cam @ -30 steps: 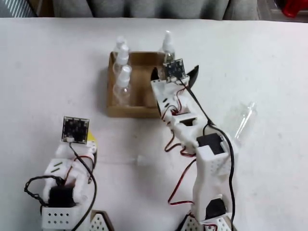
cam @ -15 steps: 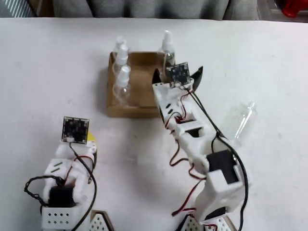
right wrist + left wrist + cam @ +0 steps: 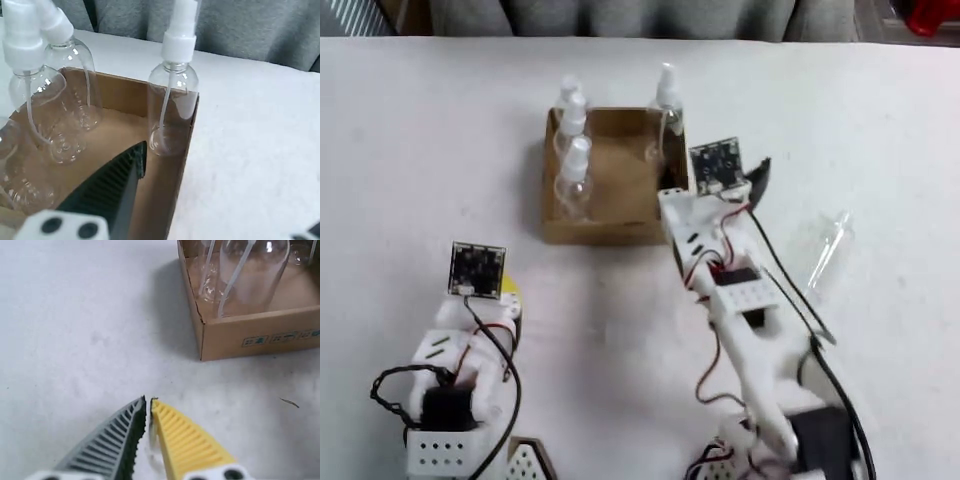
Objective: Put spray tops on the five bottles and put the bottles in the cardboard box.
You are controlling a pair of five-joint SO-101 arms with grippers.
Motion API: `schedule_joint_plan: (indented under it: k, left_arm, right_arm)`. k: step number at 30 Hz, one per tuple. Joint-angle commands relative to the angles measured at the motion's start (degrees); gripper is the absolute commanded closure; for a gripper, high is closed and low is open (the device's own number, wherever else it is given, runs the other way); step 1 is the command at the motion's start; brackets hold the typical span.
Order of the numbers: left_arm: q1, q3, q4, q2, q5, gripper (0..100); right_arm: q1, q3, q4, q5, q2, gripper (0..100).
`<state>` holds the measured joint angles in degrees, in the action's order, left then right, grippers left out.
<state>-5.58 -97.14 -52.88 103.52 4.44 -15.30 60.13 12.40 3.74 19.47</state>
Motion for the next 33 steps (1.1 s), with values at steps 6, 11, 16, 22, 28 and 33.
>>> schedule_joint_plan:
  k: [6, 11, 16, 22, 28, 33]
  left_arm:
    - [-0.66, 0.18, 1.32, 0.75, 0.62, 98]
    - [-0.66, 0.18, 1.23, 0.66, 0.62, 98]
    - [-0.66, 0.18, 0.44, 0.66, 0.62, 98]
    - [-0.66, 0.18, 0.44, 0.66, 0.62, 98]
    - [-0.66, 0.18, -0.26, 0.66, 0.62, 98]
    - [-2.15, 0.18, 0.09, 0.66, 0.62, 98]
  right_arm:
    - [7.87, 0.7, -33.63, -0.09, 24.22, 49.8]
    - [14.29, 0.7, -51.38, -0.09, 37.14, 49.8]
    - [23.25, 1.14, -61.58, 0.0, 46.46, 49.8]
    - [34.86, 1.23, -70.29, 0.0, 50.95, 49.8]
    - [43.38, 4.13, -78.2, -0.26, 51.47, 49.8]
    - [48.75, 8.88, -78.9, -0.35, 51.56, 49.8]
